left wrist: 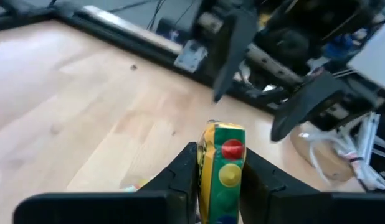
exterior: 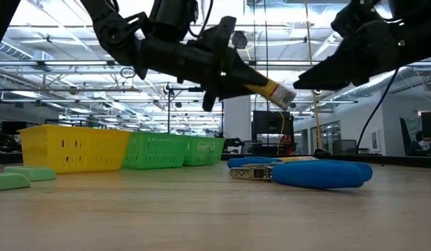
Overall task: Pick & Place School Supplies
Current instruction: Put the crayon box into the top green bin
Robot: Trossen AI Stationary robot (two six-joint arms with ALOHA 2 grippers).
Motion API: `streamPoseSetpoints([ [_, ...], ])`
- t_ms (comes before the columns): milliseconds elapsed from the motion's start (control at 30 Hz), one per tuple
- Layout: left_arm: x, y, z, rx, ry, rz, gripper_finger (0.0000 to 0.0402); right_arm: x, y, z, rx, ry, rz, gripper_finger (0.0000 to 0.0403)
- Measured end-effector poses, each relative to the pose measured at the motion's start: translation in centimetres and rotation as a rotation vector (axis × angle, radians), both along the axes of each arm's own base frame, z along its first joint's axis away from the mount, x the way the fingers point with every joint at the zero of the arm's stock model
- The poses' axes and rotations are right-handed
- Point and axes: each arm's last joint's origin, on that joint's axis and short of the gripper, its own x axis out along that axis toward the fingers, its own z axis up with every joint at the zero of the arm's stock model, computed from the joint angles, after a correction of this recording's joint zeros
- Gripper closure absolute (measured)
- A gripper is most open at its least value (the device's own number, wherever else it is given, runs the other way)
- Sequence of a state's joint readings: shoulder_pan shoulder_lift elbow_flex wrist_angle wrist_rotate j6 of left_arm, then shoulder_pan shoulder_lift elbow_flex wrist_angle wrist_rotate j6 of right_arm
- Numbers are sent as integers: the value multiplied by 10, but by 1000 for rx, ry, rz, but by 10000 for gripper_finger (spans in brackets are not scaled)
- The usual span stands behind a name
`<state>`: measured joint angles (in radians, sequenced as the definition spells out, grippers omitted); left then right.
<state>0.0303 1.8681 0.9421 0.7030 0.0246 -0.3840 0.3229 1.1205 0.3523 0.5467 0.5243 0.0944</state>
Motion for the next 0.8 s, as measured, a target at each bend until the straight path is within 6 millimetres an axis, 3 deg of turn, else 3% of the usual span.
streamPoseSetpoints([
  [400, -12, 31, 3, -95, 129, 99, 327, -18, -6, 8, 50, 44, -26, 156],
  [800, -71, 75, 45, -108, 407, 282, 329, -22, -9, 7, 19, 75, -79, 156],
])
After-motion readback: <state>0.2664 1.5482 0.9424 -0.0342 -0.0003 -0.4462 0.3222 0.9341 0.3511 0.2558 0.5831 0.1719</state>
